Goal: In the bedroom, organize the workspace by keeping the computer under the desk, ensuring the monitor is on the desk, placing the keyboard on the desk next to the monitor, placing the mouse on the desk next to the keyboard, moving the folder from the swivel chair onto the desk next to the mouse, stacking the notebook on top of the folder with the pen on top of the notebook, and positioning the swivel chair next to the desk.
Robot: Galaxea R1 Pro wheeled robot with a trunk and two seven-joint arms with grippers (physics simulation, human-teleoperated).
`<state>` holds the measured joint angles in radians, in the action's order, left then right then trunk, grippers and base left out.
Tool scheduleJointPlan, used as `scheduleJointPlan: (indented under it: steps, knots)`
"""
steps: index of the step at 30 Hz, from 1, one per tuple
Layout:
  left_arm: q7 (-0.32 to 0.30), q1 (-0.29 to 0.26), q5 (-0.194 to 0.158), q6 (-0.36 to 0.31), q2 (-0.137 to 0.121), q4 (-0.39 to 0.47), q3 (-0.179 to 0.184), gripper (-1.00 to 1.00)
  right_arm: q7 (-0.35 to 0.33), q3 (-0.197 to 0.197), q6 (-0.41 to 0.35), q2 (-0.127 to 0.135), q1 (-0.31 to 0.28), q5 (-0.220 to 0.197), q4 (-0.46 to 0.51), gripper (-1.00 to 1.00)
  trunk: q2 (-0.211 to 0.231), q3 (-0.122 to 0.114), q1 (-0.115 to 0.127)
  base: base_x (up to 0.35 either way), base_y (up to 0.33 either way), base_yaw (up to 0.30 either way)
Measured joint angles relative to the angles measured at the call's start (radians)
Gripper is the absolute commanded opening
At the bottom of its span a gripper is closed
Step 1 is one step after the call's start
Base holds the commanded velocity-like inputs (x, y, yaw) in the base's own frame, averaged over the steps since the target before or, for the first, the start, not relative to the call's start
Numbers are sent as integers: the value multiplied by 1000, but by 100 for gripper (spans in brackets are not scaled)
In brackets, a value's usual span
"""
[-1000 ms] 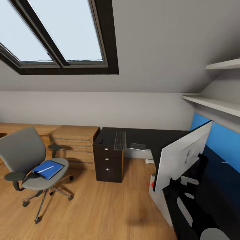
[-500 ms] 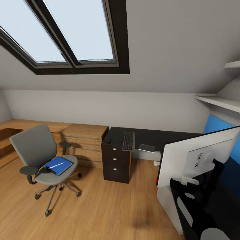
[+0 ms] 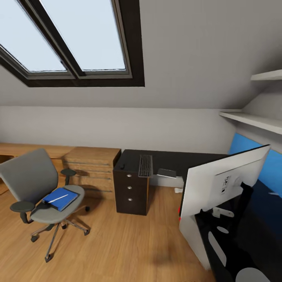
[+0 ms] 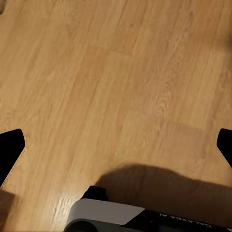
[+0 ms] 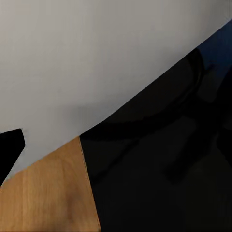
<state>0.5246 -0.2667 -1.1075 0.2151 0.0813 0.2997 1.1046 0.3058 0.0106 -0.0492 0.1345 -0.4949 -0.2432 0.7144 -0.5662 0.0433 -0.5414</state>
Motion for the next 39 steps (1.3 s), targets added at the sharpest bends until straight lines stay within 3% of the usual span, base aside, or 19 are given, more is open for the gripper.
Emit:
scheduleJointPlan:
  steps: [15, 24, 30, 32, 36, 39]
  knots:
    - [2, 0, 0, 0, -1, 0, -1, 100, -1, 0, 1, -1, 0, 0, 1, 100, 0, 0, 0, 51, 136, -28]
    - [2, 1, 1, 0, -1, 0, -1, 100, -1, -1, 1, 0, 0, -1, 0, 100, 0, -2, 0, 14, 3, -224]
    - [2, 0, 1, 0, -1, 0, -1, 100, -1, -6, 1, 4, 0, -42, -2, 100, 0, -3, 0, 212, 31, -291]
    - [2, 1, 1, 0, -1, 0, -1, 100, -1, -14, 1, 4, 0, -52, -3, 100, 0, -3, 0, 105, 10, -297]
    - [4, 1, 1, 0, -1, 0, -1, 100, -1, -74, 0, 6, 0, -76, -4, 100, 0, -2, 0, 36, 3, -260]
    - [5, 1, 1, 0, -1, 0, -1, 100, -2, -97, -1, 6, 0, -80, -5, 100, 0, -1, 0, 11, 1, -111]
